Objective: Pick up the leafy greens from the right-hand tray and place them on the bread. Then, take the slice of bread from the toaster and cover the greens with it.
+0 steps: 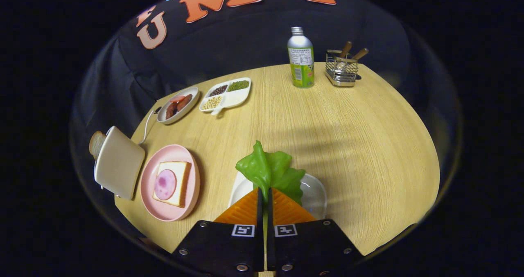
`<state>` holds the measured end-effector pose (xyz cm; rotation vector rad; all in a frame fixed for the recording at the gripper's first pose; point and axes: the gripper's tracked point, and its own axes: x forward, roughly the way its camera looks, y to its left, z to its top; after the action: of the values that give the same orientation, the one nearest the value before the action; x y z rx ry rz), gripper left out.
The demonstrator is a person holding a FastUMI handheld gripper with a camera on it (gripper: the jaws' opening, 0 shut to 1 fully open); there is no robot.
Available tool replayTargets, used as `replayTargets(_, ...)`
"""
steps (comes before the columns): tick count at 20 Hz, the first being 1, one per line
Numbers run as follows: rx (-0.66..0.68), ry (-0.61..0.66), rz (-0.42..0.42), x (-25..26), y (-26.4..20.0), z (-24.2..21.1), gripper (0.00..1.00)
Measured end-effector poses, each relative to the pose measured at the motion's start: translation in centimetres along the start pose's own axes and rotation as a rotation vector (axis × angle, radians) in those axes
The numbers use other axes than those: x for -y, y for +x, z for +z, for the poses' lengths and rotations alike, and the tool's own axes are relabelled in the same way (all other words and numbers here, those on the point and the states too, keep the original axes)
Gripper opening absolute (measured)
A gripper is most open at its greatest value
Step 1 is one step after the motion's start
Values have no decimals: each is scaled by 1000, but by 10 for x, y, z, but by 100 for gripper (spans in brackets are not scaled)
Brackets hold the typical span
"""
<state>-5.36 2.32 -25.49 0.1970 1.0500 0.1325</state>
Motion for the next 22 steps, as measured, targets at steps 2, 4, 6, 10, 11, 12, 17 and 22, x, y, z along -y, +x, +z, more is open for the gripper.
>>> replayTargets(2, 31, -18, 37, -19, -6, 13, 3)
replayTargets(4, 57, -44, 72, -39, -12, 27, 3)
replayTargets(6, 79, -76, 99, -57, -17, 37, 3)
replayTargets(10, 110, -141, 149, -92, -25, 49, 3)
replayTargets(11, 112, -159, 163, -102, -25, 49, 3)
replayTargets(12, 109, -177, 181, -113, -24, 49, 3)
replayTargets(17, 89, -241, 230, -149, -8, 40, 3)
replayTargets(22, 40, -303, 239, -169, 10, 20, 3)
